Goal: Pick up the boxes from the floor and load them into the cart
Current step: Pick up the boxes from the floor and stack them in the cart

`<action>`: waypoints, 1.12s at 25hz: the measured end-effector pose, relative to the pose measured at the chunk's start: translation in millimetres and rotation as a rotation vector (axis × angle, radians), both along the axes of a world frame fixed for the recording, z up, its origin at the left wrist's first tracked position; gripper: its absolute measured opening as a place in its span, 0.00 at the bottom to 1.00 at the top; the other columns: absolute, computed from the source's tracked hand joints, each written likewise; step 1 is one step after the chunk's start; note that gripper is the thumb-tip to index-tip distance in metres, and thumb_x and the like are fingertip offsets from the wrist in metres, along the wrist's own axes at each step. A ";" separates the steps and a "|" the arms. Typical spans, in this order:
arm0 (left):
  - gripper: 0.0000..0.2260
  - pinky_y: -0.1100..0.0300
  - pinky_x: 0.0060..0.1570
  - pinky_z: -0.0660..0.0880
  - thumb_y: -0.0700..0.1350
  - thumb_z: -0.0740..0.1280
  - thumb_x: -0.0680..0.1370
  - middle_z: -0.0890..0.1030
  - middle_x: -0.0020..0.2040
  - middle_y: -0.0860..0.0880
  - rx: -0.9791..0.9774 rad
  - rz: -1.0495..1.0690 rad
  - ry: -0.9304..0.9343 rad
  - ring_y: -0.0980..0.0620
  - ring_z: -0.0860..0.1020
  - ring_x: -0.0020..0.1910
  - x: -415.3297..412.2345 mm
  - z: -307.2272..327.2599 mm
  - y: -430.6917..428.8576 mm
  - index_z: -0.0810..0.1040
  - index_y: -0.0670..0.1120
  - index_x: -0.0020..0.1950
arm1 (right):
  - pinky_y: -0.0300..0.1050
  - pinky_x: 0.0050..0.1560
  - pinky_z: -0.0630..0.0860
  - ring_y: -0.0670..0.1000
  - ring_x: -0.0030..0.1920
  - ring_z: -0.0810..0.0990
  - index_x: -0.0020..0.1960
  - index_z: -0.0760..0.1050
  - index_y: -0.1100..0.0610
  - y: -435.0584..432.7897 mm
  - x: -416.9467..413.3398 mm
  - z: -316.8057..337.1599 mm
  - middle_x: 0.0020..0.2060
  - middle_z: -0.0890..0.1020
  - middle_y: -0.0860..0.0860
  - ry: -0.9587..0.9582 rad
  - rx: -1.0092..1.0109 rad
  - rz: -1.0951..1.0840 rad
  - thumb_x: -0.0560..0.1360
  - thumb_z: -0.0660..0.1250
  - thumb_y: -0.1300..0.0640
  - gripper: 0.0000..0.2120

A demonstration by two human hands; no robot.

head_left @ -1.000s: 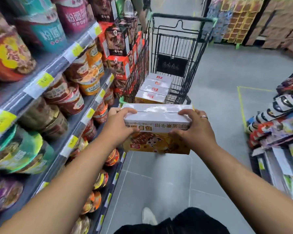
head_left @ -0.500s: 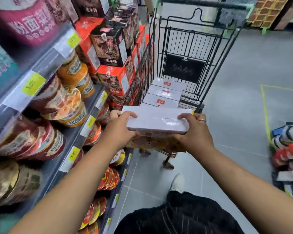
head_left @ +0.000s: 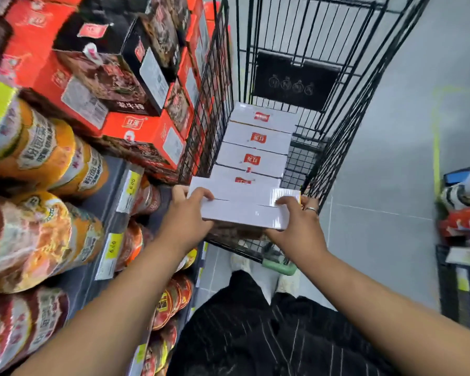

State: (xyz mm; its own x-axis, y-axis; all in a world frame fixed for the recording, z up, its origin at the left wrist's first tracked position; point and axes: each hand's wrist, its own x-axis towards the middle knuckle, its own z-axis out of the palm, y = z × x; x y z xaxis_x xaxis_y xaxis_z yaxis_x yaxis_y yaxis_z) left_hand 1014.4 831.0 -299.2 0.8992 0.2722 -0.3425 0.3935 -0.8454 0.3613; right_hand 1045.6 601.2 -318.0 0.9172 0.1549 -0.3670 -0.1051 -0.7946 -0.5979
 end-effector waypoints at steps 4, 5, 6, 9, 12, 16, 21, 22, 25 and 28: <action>0.20 0.55 0.52 0.74 0.44 0.73 0.69 0.61 0.58 0.49 0.013 -0.099 0.095 0.43 0.74 0.52 26.5 -37.6 19.7 0.72 0.53 0.58 | 0.43 0.58 0.71 0.57 0.61 0.72 0.63 0.70 0.48 19.5 6.2 -33.0 0.64 0.60 0.54 0.099 -0.021 -0.075 0.66 0.78 0.50 0.29; 0.20 0.56 0.51 0.73 0.44 0.73 0.69 0.62 0.58 0.48 0.013 -0.107 0.117 0.43 0.73 0.53 29.2 -48.2 22.8 0.73 0.53 0.58 | 0.42 0.58 0.71 0.57 0.59 0.73 0.63 0.70 0.48 22.9 8.3 -41.2 0.64 0.60 0.54 0.136 -0.034 -0.079 0.66 0.78 0.50 0.29; 0.20 0.56 0.52 0.72 0.45 0.73 0.69 0.62 0.58 0.48 0.013 -0.119 0.132 0.42 0.73 0.53 30.1 -57.6 24.8 0.73 0.52 0.58 | 0.41 0.58 0.71 0.57 0.59 0.73 0.63 0.70 0.48 25.9 9.3 -48.5 0.64 0.60 0.55 0.168 -0.044 -0.077 0.66 0.78 0.50 0.30; 0.19 0.53 0.55 0.74 0.44 0.73 0.69 0.63 0.58 0.46 0.013 -0.154 0.161 0.41 0.72 0.54 36.0 -89.5 31.0 0.73 0.51 0.58 | 0.40 0.60 0.70 0.57 0.60 0.72 0.65 0.70 0.49 35.5 13.7 -73.1 0.65 0.59 0.56 0.233 -0.064 -0.079 0.66 0.78 0.51 0.31; 0.18 0.50 0.54 0.75 0.45 0.72 0.70 0.62 0.59 0.45 0.030 -0.150 0.233 0.41 0.71 0.55 45.3 -121.0 37.5 0.72 0.51 0.58 | 0.39 0.59 0.69 0.57 0.60 0.72 0.65 0.70 0.51 47.6 21.9 -99.9 0.65 0.59 0.57 0.279 -0.081 -0.077 0.67 0.77 0.54 0.29; 0.29 0.50 0.59 0.73 0.52 0.77 0.68 0.61 0.61 0.44 -0.013 -0.122 0.397 0.40 0.72 0.54 53.9 -154.6 42.8 0.67 0.52 0.64 | 0.40 0.63 0.67 0.58 0.65 0.70 0.70 0.68 0.52 52.6 31.0 -131.2 0.69 0.57 0.58 0.412 -0.078 -0.087 0.70 0.74 0.55 0.30; 0.37 0.52 0.67 0.68 0.55 0.79 0.65 0.60 0.63 0.45 -0.192 -0.033 0.490 0.41 0.70 0.60 68.2 -180.5 51.7 0.65 0.54 0.69 | 0.40 0.69 0.60 0.58 0.70 0.64 0.74 0.65 0.53 52.9 43.8 -154.0 0.71 0.58 0.58 0.518 0.008 -0.093 0.71 0.74 0.55 0.33; 0.37 0.55 0.68 0.66 0.54 0.79 0.65 0.60 0.64 0.44 -0.226 -0.029 0.500 0.42 0.70 0.61 70.5 -181.5 52.9 0.65 0.53 0.69 | 0.40 0.67 0.60 0.58 0.70 0.65 0.74 0.65 0.52 53.0 47.9 -156.7 0.72 0.58 0.57 0.533 0.026 -0.103 0.71 0.74 0.54 0.34; 0.39 0.58 0.68 0.63 0.52 0.79 0.66 0.59 0.67 0.44 -0.268 -0.018 0.501 0.43 0.69 0.63 73.1 -185.7 55.6 0.64 0.52 0.71 | 0.39 0.64 0.62 0.59 0.70 0.65 0.74 0.64 0.51 55.8 54.1 -165.6 0.74 0.54 0.55 0.583 0.053 -0.101 0.71 0.75 0.55 0.35; 0.41 0.57 0.69 0.62 0.53 0.79 0.66 0.57 0.70 0.43 -0.202 -0.088 0.477 0.42 0.68 0.66 74.9 -181.8 54.9 0.62 0.50 0.74 | 0.45 0.70 0.62 0.60 0.72 0.63 0.76 0.60 0.50 56.4 54.2 -161.5 0.75 0.50 0.57 0.586 -0.003 -0.034 0.69 0.76 0.54 0.40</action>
